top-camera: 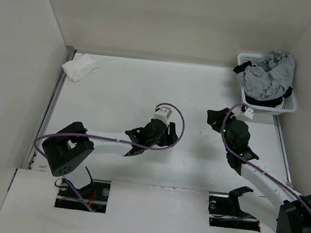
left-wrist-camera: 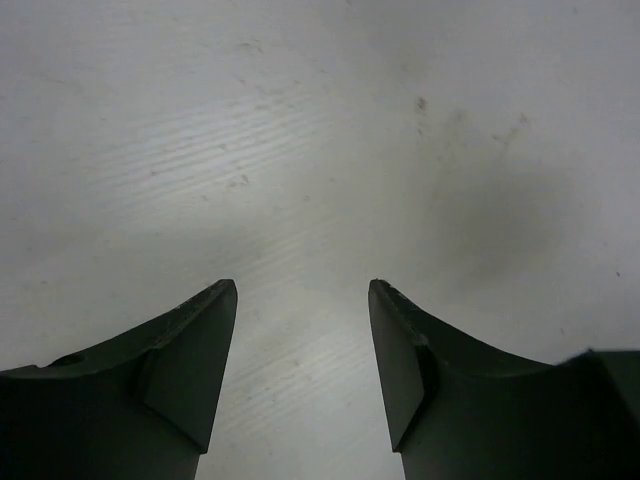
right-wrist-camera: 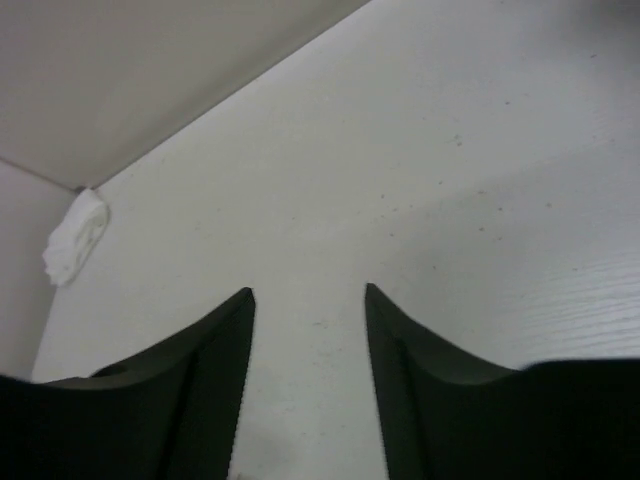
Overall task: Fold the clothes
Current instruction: Grab the tank top from the pile
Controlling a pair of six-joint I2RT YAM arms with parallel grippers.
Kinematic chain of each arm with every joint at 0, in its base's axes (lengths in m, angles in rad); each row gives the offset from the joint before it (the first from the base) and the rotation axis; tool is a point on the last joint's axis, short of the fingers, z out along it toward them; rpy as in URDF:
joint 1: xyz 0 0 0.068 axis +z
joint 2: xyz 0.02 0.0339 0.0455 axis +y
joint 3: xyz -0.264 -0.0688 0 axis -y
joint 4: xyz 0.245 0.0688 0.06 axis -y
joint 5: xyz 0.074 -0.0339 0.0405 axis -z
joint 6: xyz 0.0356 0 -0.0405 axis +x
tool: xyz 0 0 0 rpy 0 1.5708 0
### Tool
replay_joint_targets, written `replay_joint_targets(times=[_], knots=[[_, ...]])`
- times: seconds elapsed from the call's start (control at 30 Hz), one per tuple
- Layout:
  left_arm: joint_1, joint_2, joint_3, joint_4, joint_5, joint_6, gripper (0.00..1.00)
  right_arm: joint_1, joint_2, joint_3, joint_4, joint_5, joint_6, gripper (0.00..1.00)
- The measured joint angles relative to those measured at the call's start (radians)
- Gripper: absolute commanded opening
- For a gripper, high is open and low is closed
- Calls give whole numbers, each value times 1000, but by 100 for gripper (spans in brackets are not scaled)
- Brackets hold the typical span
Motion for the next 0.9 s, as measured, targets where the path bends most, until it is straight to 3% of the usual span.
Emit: replay_joint_targets(times=[0.1, 0.13, 0.23, 0.4, 0.47, 0.53, 0.7, 0.9], knots=[[-64, -5, -2, 19, 26, 7, 54, -39, -3, 33, -77, 3, -4, 13], [-77, -5, -2, 23, 36, 11, 54, -54, -5, 53, -104, 3, -10, 8], [-118, 0, -2, 56, 67, 33, 47, -117, -8, 154, -192, 12, -14, 1], [-187, 9, -18, 149, 99, 83, 13, -256, 10, 333, -322, 39, -33, 0], [-205, 8, -36, 174, 104, 92, 9, -340, 49, 409, -349, 61, -39, 0], [-213, 8, -57, 187, 111, 103, 8, -447, 141, 519, -376, 68, -41, 3], [-188, 8, -78, 202, 112, 109, 20, -614, 453, 805, -447, 58, -61, 36], [-152, -5, -103, 232, 114, 107, 29, -673, 736, 1029, -542, 4, -113, 47]])
